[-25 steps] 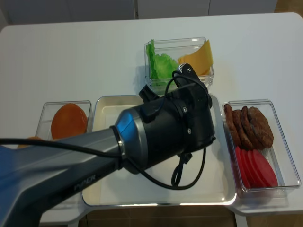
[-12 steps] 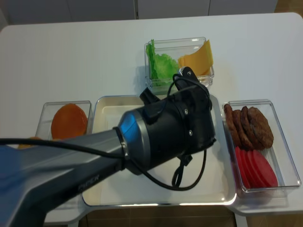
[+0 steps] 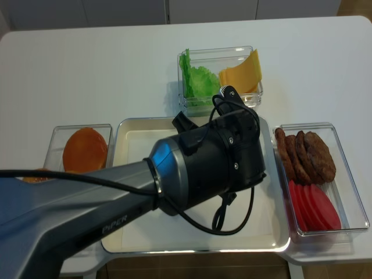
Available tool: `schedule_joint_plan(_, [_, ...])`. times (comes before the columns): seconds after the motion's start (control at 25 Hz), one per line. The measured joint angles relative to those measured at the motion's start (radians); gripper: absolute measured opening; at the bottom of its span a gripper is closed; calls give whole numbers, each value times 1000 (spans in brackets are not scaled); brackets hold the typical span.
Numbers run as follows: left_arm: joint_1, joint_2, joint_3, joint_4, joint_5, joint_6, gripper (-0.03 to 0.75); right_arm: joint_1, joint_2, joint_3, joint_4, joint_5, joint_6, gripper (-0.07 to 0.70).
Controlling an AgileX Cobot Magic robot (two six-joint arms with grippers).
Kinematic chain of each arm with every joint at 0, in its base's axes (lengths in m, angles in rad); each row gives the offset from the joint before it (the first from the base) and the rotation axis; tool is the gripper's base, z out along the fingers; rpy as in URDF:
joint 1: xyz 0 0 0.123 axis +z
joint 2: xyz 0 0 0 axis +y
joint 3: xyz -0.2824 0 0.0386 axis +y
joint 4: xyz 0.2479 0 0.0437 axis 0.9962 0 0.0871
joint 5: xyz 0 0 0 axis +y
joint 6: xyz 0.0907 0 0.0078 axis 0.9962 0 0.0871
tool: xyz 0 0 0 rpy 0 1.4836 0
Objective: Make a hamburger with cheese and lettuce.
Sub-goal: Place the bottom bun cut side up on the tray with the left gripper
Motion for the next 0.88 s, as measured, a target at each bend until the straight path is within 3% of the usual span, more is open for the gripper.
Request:
schedule_joint_plan(0.44, [0, 3, -2, -84, -4, -2, 302, 0, 0, 0, 0, 0, 0, 287])
schedule_joint_plan(0.88, [0, 6, -2, -152, -4, -2, 399, 0, 0, 0, 0, 0, 0, 256])
